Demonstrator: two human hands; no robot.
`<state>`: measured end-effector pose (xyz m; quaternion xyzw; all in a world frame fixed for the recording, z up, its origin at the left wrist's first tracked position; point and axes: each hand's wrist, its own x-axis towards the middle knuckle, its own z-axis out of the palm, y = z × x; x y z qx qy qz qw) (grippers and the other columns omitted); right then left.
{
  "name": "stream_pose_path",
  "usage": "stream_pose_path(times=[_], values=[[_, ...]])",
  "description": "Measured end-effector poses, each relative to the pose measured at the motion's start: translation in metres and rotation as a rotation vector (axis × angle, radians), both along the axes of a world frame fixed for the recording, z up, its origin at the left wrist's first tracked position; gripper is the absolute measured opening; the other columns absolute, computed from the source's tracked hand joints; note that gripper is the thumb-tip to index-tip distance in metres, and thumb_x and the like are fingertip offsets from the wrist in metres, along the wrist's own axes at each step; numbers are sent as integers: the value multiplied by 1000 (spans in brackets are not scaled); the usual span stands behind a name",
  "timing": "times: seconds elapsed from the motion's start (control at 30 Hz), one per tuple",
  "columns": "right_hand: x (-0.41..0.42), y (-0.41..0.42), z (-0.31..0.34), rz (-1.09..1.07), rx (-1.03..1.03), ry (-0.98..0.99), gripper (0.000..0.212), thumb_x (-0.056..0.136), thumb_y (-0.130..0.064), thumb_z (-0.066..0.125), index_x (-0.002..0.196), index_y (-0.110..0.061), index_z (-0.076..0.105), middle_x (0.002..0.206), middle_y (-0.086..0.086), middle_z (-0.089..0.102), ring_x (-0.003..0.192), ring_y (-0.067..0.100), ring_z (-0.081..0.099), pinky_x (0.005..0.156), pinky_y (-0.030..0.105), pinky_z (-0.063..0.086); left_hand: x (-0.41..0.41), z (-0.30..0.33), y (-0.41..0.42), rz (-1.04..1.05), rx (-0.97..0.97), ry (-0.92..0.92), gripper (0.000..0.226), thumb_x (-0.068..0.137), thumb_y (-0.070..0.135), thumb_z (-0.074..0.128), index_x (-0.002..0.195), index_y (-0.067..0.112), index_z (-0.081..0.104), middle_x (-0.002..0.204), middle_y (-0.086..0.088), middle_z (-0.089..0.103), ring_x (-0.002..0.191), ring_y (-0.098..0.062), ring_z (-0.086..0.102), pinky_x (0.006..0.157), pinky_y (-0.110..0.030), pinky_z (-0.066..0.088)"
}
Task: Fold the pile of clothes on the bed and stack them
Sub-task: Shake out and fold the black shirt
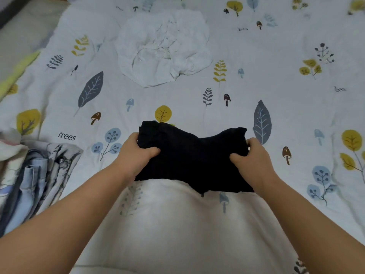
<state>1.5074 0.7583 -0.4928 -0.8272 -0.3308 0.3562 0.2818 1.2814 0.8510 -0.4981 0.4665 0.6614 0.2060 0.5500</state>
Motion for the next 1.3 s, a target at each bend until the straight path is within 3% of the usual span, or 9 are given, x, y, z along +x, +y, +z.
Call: stream_pose_path(times=[0.1, 0.27, 0.47, 0.63, 0.73, 1.0, 1.2, 1.3], values=[[-9, -14, 37, 26, 35, 11, 16, 81, -12, 57, 91, -16, 45, 82, 5, 58, 76, 22, 58, 69, 39, 51, -7, 35, -16, -2, 1, -41, 35, 80, 13, 67, 107, 25, 49, 94, 5, 62, 81, -13, 62, 54, -23, 46], [-24, -25, 113, 78, 116, 10, 15, 81, -12, 58, 90, -18, 48, 77, 4, 58, 69, 16, 57, 55, 28, 43, -28, 109, -42, 65, 40, -105, 29, 79, 13, 68, 99, 27, 53, 96, 2, 65, 86, -17, 64, 62, -27, 50], [-55, -27, 204, 164, 218, 30, 17, 81, -11, 58, 85, -24, 47, 77, 0, 58, 69, 14, 56, 52, 25, 38, -62, 198, -72, 198, 102, -191, 29, 80, 13, 69, 97, 30, 54, 99, 2, 65, 90, -20, 65, 66, -30, 53], [-96, -25, 268, 307, 242, 46, 17, 81, -12, 60, 88, -23, 49, 83, 5, 60, 74, 20, 59, 55, 28, 41, -105, 261, -106, 307, 148, -226, 35, 80, 14, 68, 109, 24, 52, 103, 1, 65, 92, -20, 65, 72, -33, 55], [-129, -21, 298, 405, 252, 66, 17, 81, -12, 60, 85, -24, 48, 80, 6, 60, 74, 22, 61, 56, 28, 44, -139, 291, -122, 387, 188, -255, 31, 80, 13, 68, 104, 27, 53, 100, 4, 65, 90, -17, 65, 67, -30, 54], [-235, 4, 342, 590, 281, 58, 17, 81, -11, 60, 87, -23, 49, 82, 5, 59, 72, 20, 60, 52, 27, 42, -241, 332, -152, 589, 245, -266, 39, 81, 16, 67, 116, 20, 50, 105, 1, 63, 94, -18, 62, 72, -30, 52], [-317, 29, 354, 720, 277, -2, 15, 80, -10, 62, 86, -18, 50, 80, 6, 60, 71, 19, 58, 54, 28, 38, -314, 334, -156, 718, 278, -281, 32, 82, 17, 66, 110, 22, 50, 98, 3, 63, 87, -14, 62, 60, -26, 48], [-355, 44, 357, 769, 266, -22, 15, 79, -10, 63, 86, -17, 51, 80, 7, 61, 69, 20, 57, 54, 27, 37, -345, 330, -156, 756, 284, -273, 35, 83, 20, 65, 114, 20, 49, 102, 2, 62, 91, -16, 61, 69, -31, 51]])
